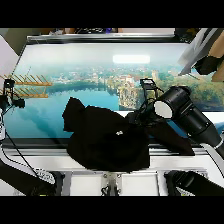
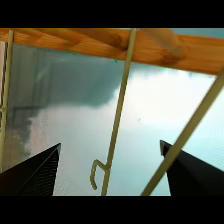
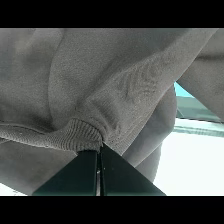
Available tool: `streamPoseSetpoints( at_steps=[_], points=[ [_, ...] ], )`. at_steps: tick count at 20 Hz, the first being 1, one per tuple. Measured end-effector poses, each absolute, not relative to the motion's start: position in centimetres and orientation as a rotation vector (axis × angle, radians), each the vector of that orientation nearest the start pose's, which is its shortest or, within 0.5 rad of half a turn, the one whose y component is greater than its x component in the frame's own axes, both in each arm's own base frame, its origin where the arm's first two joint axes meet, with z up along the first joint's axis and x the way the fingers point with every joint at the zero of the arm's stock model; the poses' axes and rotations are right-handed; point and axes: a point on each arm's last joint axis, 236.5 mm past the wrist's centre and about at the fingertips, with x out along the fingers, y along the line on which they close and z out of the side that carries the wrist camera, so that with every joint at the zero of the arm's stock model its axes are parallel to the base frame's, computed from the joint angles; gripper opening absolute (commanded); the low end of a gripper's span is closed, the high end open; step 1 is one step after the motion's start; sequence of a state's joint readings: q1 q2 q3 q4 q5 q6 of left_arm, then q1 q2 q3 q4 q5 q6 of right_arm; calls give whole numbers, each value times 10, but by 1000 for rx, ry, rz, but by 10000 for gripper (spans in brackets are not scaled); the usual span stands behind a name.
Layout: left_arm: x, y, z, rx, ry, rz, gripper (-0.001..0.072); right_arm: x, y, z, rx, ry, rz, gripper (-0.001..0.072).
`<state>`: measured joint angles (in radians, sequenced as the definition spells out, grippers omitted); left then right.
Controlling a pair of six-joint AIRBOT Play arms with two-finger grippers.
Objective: Fold the clothes and pants, and hang the long-sleeved shirts on hangers.
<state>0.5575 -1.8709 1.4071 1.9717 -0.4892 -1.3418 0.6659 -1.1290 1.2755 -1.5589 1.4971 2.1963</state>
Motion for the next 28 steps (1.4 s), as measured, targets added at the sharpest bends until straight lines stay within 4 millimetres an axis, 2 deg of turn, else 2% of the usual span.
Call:
streamPoseSetpoints(
  at_steps=[1, 2, 3, 4, 6, 7, 8, 9, 11, 12, 17, 22, 28],
  points=[
    [463, 340, -107, 347, 1085, 393, 692, 253, 202, 81, 78, 1399, 140, 20],
    [464, 340, -107, 347, 1080, 393, 651, 253, 202, 81, 77, 1399, 140, 20],
    [464, 340, -108, 345, 1080, 393, 524, 253, 202, 81, 78, 1399, 140, 20],
    [464, 340, -108, 346, 1080, 392, 446, 253, 202, 81, 78, 1399, 140, 20],
    [463, 340, -110, 345, 1084, 391, 426, 253, 202, 81, 78, 1399, 140, 20],
    [463, 340, -110, 345, 1084, 391, 344, 253, 202, 81, 78, 1399, 140, 20],
    [463, 340, -111, 339, 1085, 392, 114, 253, 202, 81, 78, 1399, 140, 20],
    [462, 339, -112, 345, 1090, 388, 44, 253, 202, 81, 78, 1399, 140, 20],
    [463, 340, -109, 346, 1083, 390, 43, 253, 202, 81, 76, 1400, 139, 20],
    [463, 340, -110, 342, 1082, 391, 15, 253, 202, 81, 78, 1399, 140, 20],
    [462, 339, -104, 332, 1083, 397, 15, 253, 202, 81, 78, 1399, 140, 20],
    [468, 336, -70, 352, 1034, 412, 15, 253, 202, 81, 78, 1399, 140, 20],
    [480, 312, -27, 387, 989, 397, 14, 253, 202, 81, 77, 1399, 140, 20]
  ],
)
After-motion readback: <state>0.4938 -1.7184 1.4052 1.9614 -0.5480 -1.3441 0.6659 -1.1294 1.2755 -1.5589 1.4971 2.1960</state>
